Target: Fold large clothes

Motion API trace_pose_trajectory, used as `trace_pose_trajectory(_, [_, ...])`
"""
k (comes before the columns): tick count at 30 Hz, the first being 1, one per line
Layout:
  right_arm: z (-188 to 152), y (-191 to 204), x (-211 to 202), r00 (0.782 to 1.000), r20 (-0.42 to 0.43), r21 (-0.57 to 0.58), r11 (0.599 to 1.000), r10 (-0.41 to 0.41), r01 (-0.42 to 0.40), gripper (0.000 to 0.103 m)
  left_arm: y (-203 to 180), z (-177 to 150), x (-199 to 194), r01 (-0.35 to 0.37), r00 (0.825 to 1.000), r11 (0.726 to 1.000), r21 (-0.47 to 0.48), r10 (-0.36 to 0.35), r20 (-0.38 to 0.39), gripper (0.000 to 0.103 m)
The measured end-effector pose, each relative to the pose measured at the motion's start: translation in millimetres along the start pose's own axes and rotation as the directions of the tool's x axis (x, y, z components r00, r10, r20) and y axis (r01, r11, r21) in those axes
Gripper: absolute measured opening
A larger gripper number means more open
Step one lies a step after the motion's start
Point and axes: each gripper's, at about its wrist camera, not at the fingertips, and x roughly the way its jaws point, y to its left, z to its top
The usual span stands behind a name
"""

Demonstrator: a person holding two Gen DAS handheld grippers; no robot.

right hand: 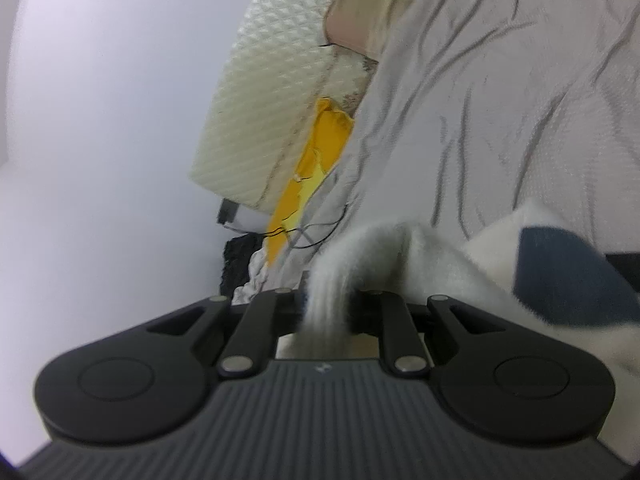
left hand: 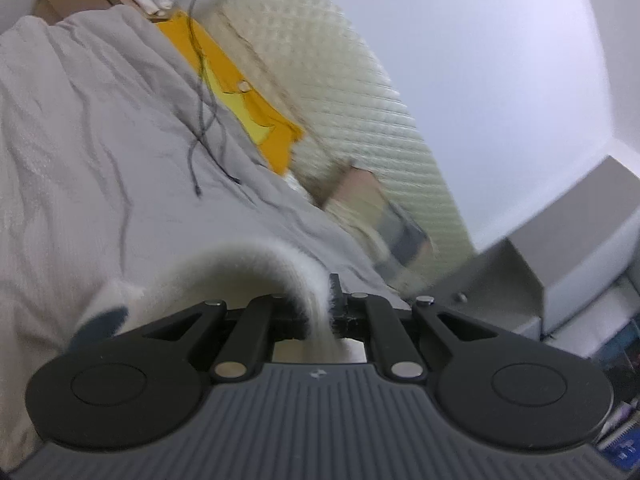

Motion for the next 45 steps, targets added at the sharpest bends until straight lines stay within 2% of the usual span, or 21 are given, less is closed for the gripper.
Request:
trace_pose_trajectory(4, [12, -21, 25, 0.999, -0.033, -0.024, 1.0, -0.011, 0.01, 0.017, 29, 3, 45, -0.016, 1.0, 1.0, 0.011, 0.016, 0.004, 0.008])
trace_pose_trajectory(7, [18, -44, 49, 0.999, -0.044, 0.021, 0.999, -0.029, 0.03, 0.018, 57, 4, 77, -0.036, 0.999, 0.999, -0.021, 0.036, -0.001, 0.008])
trace_pose_trajectory(12, [22, -74, 99, 0.991, -0.071, -0.01, 0.993, -0.117, 0.116, 0.019, 100, 1, 134, -0.12, 0.993, 0.993, 0.009, 0.12, -0.004, 0.008])
trace_pose_trajectory(16, [24, -88, 120, 0.986, -0.09, -0.036, 0.99, -0.137, 0.135, 0.019, 125, -1, 164, -0.169, 0.985, 0.985, 0.045, 0.17, -0.025, 0.008])
trace_pose_trajectory(18, [27, -90, 124, 0.986, -0.097, -0.043, 0.991, -0.132, 0.129, 0.019, 138, 0, 173, -0.177, 0.983, 0.984, 0.023, 0.178, -0.043, 0.008])
trace_pose_trajectory(23, [26, -90, 126, 0.984, -0.106, -0.082, 0.988, -0.142, 0.134, 0.02, 151, -2, 178, -0.185, 0.981, 0.982, 0.02, 0.186, -0.061, 0.008])
trace_pose_trajectory(26, [25, -87, 122, 0.984, -0.121, -0.08, 0.99, -0.129, 0.119, 0.027, 148, -3, 169, -0.173, 0.981, 0.984, 0.03, 0.175, -0.082, 0.009])
trace_pose_trajectory(28, [24, -83, 119, 0.984, -0.138, -0.09, 0.991, -0.11, 0.098, 0.044, 142, -3, 164, -0.17, 0.977, 0.984, 0.05, 0.175, -0.118, 0.017])
trace_pose_trajectory(29, [23, -80, 116, 0.985, -0.14, -0.098, 0.992, -0.098, 0.085, 0.05, 138, -4, 161, -0.161, 0.976, 0.985, 0.064, 0.169, -0.135, 0.033])
trace_pose_trajectory(30, [21, -76, 114, 0.986, -0.14, -0.108, 0.991, -0.089, 0.074, 0.062, 134, -5, 157, -0.154, 0.977, 0.985, 0.084, 0.164, -0.136, 0.054])
trace_pose_trajectory(31, [19, -70, 110, 0.987, -0.139, -0.125, 0.99, -0.086, 0.069, 0.071, 127, -7, 151, -0.147, 0.979, 0.984, 0.102, 0.159, -0.127, 0.058])
trace_pose_trajectory(33, [15, -60, 104, 0.987, -0.132, -0.162, 0.985, -0.089, 0.067, 0.078, 116, -9, 141, -0.131, 0.984, 0.982, 0.135, 0.145, -0.105, 0.059])
trace_pose_trajectory(36, [3, -45, 95, 0.986, -0.135, -0.232, 0.97, -0.103, 0.069, 0.08, 103, -14, 128, -0.101, 0.988, 0.982, 0.159, 0.117, -0.1, 0.059])
trace_pose_trajectory(39, [-11, -31, 90, 0.983, -0.135, -0.315, 0.946, -0.126, 0.078, 0.081, 89, -26, 123, -0.118, 0.985, 0.967, 0.225, 0.143, -0.098, 0.059])
trace_pose_trajectory(43, [-28, -17, 90, 0.967, -0.11, -0.454, 0.877, -0.232, 0.159, 0.079, 82, -42, 124, -0.171, 0.969, 0.941, 0.292, 0.215, -0.124, 0.059])
trace_pose_trajectory(45, [-32, -15, 91, 0.943, -0.072, -0.534, 0.811, -0.325, 0.239, 0.075, 81, -49, 128, -0.211, 0.956, 0.92, 0.33, 0.264, -0.125, 0.059])
